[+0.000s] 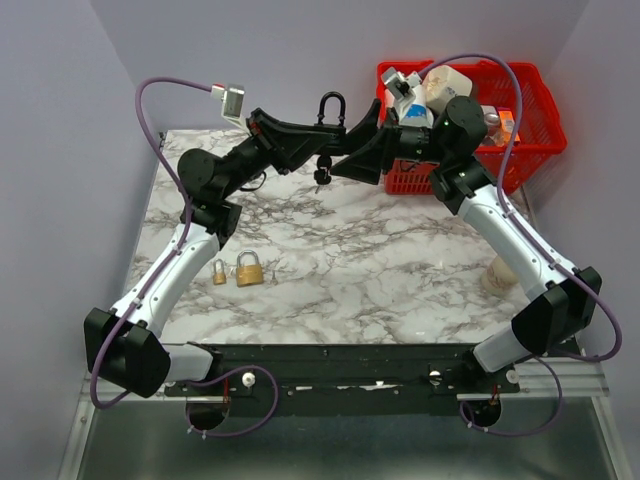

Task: Lock with the key
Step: Lock the lock.

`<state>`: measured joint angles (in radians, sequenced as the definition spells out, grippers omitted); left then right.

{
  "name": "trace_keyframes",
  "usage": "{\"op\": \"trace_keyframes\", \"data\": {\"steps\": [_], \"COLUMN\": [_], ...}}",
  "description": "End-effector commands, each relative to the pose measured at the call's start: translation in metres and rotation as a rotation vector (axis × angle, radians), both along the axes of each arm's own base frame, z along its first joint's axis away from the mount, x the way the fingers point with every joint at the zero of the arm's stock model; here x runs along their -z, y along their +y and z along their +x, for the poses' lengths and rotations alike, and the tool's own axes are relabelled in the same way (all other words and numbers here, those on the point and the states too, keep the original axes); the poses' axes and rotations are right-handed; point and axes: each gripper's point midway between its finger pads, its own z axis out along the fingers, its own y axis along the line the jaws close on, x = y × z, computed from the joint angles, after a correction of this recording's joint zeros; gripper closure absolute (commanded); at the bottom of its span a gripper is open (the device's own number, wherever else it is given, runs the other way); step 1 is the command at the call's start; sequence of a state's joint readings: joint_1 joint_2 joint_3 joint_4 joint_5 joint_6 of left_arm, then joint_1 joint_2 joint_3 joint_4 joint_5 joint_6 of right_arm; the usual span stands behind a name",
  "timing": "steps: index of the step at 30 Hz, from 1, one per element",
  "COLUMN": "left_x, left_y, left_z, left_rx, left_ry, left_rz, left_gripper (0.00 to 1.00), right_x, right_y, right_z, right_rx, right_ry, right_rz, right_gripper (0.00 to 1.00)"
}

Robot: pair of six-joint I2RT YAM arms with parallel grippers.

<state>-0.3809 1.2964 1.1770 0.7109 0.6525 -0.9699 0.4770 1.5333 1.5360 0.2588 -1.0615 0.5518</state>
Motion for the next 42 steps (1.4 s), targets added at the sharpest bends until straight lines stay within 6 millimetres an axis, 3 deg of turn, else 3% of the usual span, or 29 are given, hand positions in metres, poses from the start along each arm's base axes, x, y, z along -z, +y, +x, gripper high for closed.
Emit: {"op": "trace_keyframes", "data": {"steps": [1, 7, 11, 16, 20, 27, 37, 42], "left_x": [-0.050, -0.053, -0.053, -0.061, -0.068, -0.068, -0.058, -0.062], "left_y": [0.010, 0.010, 0.011, 0.017, 0.019, 0.022, 0.024, 0.025], "left_z": [-0.021, -0.023, -0.023, -0.020, -0.018, -0.014, -0.008, -0.006], "left_rx": [-0.006, -0.009, -0.023, -0.072, -0.091, -0.121, -0.147, -0.157], "left_ry": [-0.160, -0.173, -0.180, -0.204, -0.222, -0.221, -0.193, -0.193], "left_rz": [-0.094, -0.103, -0.103, -0.122, -0.137, -0.146, -0.146, -0.160], "left_gripper": [1.00, 1.00, 1.00, 1.00, 1.00, 1.00, 1.00, 1.00], "right_x": [-0.007, -0.014, -0.016, -0.006, -0.012, -0.018, -0.037, -0.043], "right_y": [0.007, 0.016, 0.019, 0.023, 0.023, 0.025, 0.025, 0.024], "right_z": [-0.014, -0.015, -0.013, -0.011, -0.009, -0.003, 0.002, 0.004], "right_rx": [-0.059, -0.074, -0.076, -0.064, -0.049, -0.028, -0.006, 0.005], "right_ry": [-0.009, -0.016, 0.001, 0.108, 0.103, 0.122, 0.107, 0.080], "right_rz": [0.043, 0.060, 0.067, 0.091, 0.127, 0.155, 0.200, 0.217], "right_gripper": [0.20, 0.21, 0.40, 0.42, 0.48, 0.66, 0.70, 0.53]}}
